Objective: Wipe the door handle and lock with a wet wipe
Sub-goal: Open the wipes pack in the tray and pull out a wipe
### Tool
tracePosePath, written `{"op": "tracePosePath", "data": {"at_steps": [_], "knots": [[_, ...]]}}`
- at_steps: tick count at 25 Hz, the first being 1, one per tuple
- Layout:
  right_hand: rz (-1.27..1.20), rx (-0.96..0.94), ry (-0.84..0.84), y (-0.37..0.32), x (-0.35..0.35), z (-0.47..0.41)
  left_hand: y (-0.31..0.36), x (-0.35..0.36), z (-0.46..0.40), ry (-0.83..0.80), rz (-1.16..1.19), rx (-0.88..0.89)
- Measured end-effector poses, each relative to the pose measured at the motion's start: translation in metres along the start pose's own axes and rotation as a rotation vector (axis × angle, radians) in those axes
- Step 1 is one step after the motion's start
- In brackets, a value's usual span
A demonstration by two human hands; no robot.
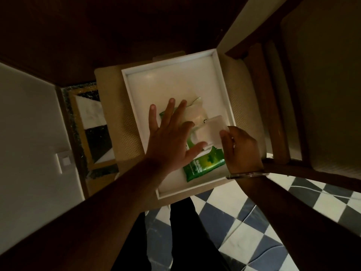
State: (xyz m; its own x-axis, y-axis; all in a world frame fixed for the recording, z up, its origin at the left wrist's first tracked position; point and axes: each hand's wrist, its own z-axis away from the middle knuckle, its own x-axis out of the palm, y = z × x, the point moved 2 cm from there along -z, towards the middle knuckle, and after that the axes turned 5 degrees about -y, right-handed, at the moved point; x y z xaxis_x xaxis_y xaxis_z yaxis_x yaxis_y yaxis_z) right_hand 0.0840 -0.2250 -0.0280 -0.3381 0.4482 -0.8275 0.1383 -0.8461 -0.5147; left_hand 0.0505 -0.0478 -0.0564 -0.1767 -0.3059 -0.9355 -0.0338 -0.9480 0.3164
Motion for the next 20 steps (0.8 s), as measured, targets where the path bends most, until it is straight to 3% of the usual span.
{"op": "tracePosePath", "data": {"at_steps": [3,12,16,20], "knots": [[-0.010,-0.008,-0.019,0.003,0.001,0.000,0.009,0.007,-0.006,0.072,0.041,-0.106],[-0.076,0.045,-0.026,0.002,0.006,0.001,0.010,0.013,0.001,0.167,0.132,-0.178],[-0.104,-0.040,0.008,-0.005,0.005,0.006,0.006,0.003,0.009,0.193,0.192,-0.209],[-0.082,-0.121,0.065,-0.006,0.008,0.006,0.002,-0.013,0.014,0.214,0.589,-0.254]]}}
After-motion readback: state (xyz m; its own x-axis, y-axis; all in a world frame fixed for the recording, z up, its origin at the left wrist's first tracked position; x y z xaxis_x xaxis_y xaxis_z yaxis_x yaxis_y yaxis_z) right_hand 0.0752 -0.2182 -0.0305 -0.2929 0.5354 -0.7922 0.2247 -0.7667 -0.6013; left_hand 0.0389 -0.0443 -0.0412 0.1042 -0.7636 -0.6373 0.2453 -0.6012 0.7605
